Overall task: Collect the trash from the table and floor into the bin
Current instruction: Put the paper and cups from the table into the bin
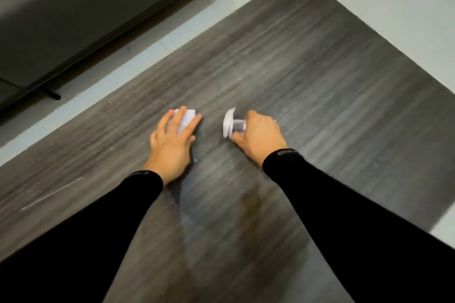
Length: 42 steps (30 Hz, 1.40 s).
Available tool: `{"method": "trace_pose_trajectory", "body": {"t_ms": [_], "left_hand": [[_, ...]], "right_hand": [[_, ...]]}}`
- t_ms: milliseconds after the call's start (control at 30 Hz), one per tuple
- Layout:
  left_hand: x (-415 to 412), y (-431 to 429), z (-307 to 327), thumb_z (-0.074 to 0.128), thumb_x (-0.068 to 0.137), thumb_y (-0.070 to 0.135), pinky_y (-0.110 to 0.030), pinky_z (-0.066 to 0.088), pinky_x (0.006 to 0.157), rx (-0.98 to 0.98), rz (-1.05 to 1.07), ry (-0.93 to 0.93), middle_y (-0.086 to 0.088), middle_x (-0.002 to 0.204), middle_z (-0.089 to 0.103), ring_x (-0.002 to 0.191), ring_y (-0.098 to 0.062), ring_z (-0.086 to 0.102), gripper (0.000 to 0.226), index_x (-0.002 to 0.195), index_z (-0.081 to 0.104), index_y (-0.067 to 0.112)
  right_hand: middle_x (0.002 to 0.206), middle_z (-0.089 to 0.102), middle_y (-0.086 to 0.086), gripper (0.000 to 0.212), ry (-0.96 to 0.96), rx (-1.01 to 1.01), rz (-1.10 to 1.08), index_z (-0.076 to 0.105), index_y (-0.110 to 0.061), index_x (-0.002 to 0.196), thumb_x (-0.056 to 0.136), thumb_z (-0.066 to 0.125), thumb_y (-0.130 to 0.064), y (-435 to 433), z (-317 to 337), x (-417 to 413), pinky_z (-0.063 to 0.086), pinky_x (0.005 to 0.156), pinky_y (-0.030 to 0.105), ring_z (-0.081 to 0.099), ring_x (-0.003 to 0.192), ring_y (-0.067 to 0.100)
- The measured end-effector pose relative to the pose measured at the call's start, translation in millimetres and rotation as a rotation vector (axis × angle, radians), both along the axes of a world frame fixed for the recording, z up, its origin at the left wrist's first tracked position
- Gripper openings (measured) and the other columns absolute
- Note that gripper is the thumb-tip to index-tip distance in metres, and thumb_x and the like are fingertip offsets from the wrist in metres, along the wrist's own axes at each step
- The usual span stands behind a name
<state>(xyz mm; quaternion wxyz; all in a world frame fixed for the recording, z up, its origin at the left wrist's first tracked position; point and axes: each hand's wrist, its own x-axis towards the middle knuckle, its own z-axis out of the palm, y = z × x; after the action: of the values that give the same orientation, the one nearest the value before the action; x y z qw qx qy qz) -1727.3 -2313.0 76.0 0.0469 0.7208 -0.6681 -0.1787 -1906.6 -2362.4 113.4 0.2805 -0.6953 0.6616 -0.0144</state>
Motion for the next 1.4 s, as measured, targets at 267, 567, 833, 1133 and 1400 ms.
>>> {"method": "trace_pose_trajectory", "body": {"t_ms": [267, 567, 833, 1133, 1400], "left_hand": [[-110.3, 57.0, 29.3, 0.044, 0.094, 0.010, -0.039, 0.038, 0.081, -0.061, -0.049, 0.247, -0.025, 0.103, 0.059, 0.094, -0.042, 0.058, 0.019, 0.098, 0.059, -0.001], [-319.7, 178.0, 77.8, 0.030, 0.087, 0.030, -0.040, 0.045, 0.067, 0.288, -0.216, 0.671, -0.016, 0.077, 0.064, 0.072, -0.034, 0.060, 0.028, 0.065, 0.044, 0.020], [-398.7, 270.4, -13.5, 0.043, 0.094, 0.029, -0.033, 0.040, 0.096, 0.682, -0.066, 0.576, -0.012, 0.127, 0.054, 0.114, -0.025, 0.051, 0.034, 0.120, 0.050, 0.008], [-396.7, 285.4, -90.5, 0.046, 0.090, 0.021, -0.026, 0.035, 0.083, 0.736, -0.165, 0.170, -0.014, 0.128, 0.057, 0.115, -0.031, 0.053, 0.036, 0.124, 0.052, 0.010], [-403.1, 262.0, -107.5, 0.046, 0.091, 0.018, -0.022, 0.036, 0.085, 0.647, -0.268, 0.226, -0.007, 0.127, 0.059, 0.111, -0.020, 0.055, 0.034, 0.124, 0.053, 0.013]], "right_hand": [[0.068, 0.056, 0.007, 0.020, -0.456, 0.055, -0.565, 0.055, -0.009, 0.080, 0.079, 0.050, -0.028, 106.9, 5.7, -96.1, 0.032, 0.062, 0.023, 0.049, 0.073, 0.026], [0.055, 0.042, 0.005, 0.030, -0.569, 0.066, -1.369, 0.041, -0.016, 0.051, 0.081, 0.047, -0.012, 302.1, -6.6, -260.4, 0.036, 0.066, 0.039, 0.040, 0.065, 0.024], [0.090, 0.057, 0.016, 0.014, -1.077, 0.408, -1.660, 0.054, -0.013, 0.096, 0.087, 0.043, -0.019, 401.3, -74.3, -319.3, 0.043, 0.062, 0.031, 0.055, 0.070, 0.026], [0.081, 0.048, 0.007, 0.024, -0.606, 0.389, -1.940, 0.055, -0.003, 0.094, 0.074, 0.059, -0.014, 466.7, -156.2, -323.3, 0.040, 0.067, 0.030, 0.042, 0.076, 0.023], [0.104, 0.056, 0.015, 0.034, -1.120, 0.727, -2.049, 0.050, 0.001, 0.126, 0.095, 0.047, -0.013, 482.8, -202.9, -293.0, 0.056, 0.048, 0.027, 0.058, 0.068, 0.025]]}}
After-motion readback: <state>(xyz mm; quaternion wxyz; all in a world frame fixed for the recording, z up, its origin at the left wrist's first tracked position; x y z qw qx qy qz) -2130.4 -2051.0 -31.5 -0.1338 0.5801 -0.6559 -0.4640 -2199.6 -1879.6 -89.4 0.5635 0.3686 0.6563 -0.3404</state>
